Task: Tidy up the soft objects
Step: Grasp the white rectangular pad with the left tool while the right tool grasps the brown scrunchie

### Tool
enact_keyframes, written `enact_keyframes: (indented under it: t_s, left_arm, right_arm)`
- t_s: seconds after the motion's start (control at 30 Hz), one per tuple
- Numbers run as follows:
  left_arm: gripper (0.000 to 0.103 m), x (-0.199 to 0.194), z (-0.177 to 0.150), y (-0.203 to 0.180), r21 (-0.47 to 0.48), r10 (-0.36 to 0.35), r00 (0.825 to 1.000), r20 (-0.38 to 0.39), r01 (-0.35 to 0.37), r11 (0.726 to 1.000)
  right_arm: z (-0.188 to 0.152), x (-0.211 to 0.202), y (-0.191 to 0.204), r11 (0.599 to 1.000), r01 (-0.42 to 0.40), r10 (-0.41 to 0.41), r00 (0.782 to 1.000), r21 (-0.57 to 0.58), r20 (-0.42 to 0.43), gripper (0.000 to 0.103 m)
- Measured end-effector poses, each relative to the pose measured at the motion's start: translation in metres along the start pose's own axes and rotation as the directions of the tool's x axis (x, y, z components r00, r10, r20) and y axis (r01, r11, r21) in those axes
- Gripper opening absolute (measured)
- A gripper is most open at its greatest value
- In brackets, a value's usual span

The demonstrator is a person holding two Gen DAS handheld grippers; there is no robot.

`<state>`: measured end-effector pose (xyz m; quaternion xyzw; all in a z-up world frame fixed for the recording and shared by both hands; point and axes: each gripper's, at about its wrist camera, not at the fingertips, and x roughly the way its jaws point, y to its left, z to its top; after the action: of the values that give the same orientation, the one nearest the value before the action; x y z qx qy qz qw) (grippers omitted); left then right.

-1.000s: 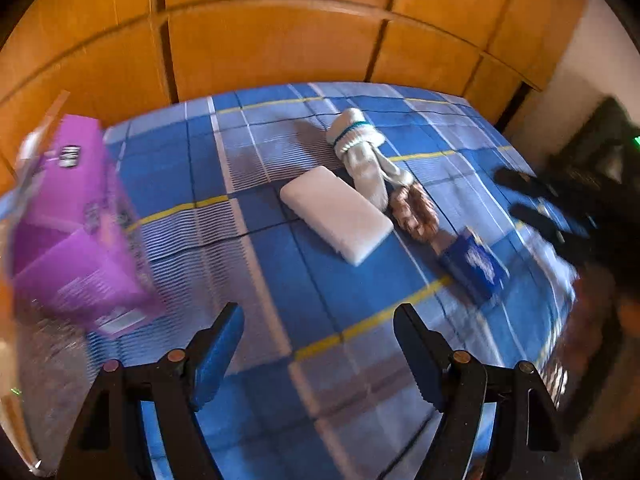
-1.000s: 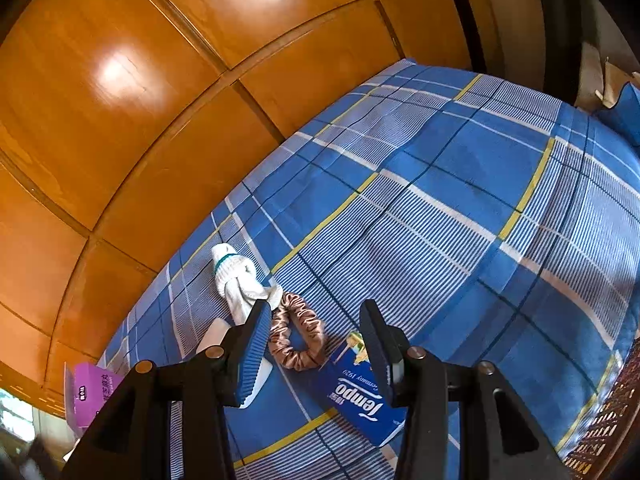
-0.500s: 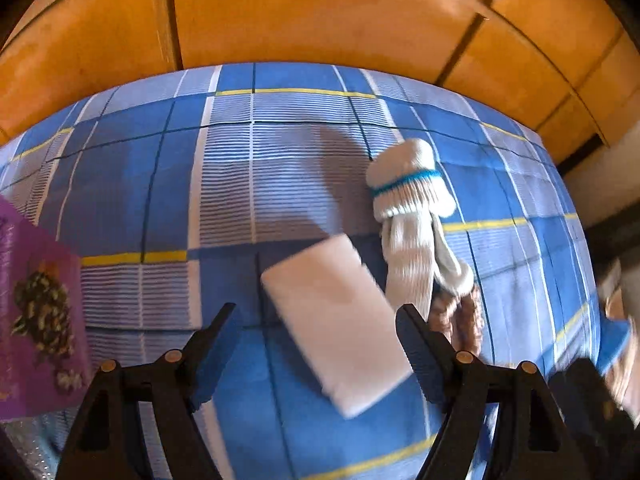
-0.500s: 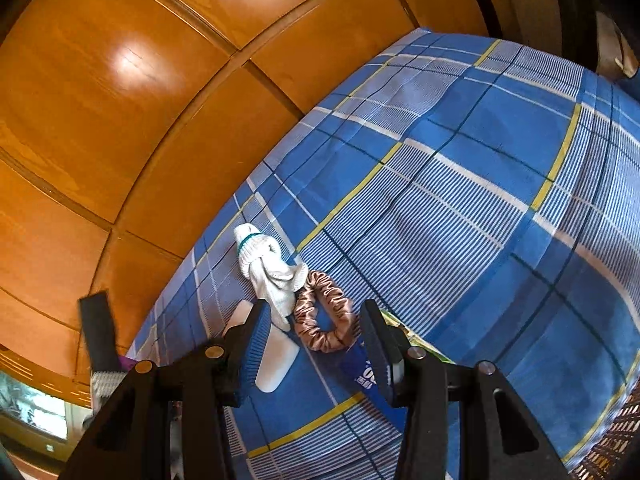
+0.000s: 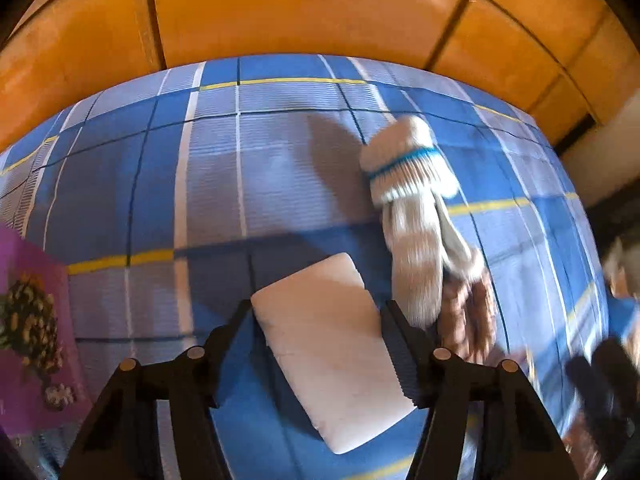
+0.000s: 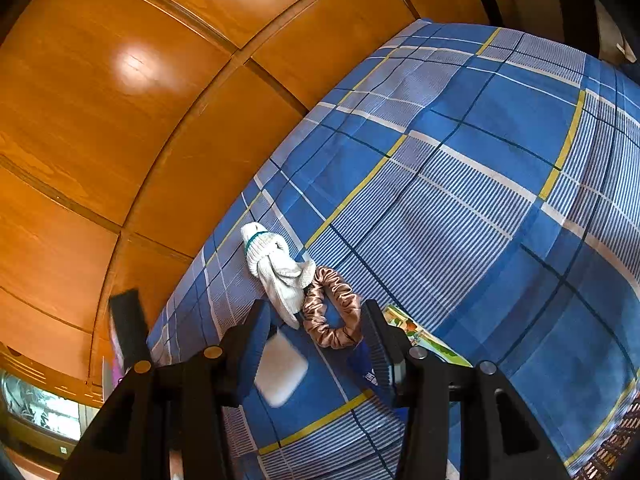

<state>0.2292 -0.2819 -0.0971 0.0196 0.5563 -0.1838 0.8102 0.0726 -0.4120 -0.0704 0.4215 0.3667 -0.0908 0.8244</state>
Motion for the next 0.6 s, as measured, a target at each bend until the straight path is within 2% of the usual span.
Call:
enact_keyframes:
  t_s: [0.23,0.37,0.4,0.47,0.6]
  left_arm:
    - [0.064,-0.026,-0.044,0.014,0.105,-0.057,0.998,-0.028,0.059,0.993]
    - [0.071,-0.030,-0.060,0.025,0.114,-0.049,0.997,-0.064,0.056,0.992]
    - [0.073,-0.030,-0.063,0.027,0.108,-0.053,0.997,-0.057,0.059,0.992]
    - [0.083,-0.031,-0.067,0.027,0.115,-0.050,0.998,-0.045,0.054,0.992]
    - [0.084,-0.032,-0.082,0.026,0.139,-0.030,0.999,0.028,0.026,0.990]
  right_arm:
    - [-0.002,0.007,0.005,0.999,0.030,-0.030,0.999,-0.032,-0.028,0.047]
    - [-0.005,0.027,0.017,0.988,0.082,-0.097,0.988,-0.127,-0.117,0.047]
    - [-0.005,0.033,0.022,0.981,0.101,-0.123,0.983,-0.166,-0.133,0.048]
    - [-0.003,0.046,0.034,0.951,0.153,-0.199,0.968,-0.270,-0.152,0.050]
    - [0.000,0.079,0.050,0.878,0.214,-0.317,0.930,-0.428,-0.186,0.060]
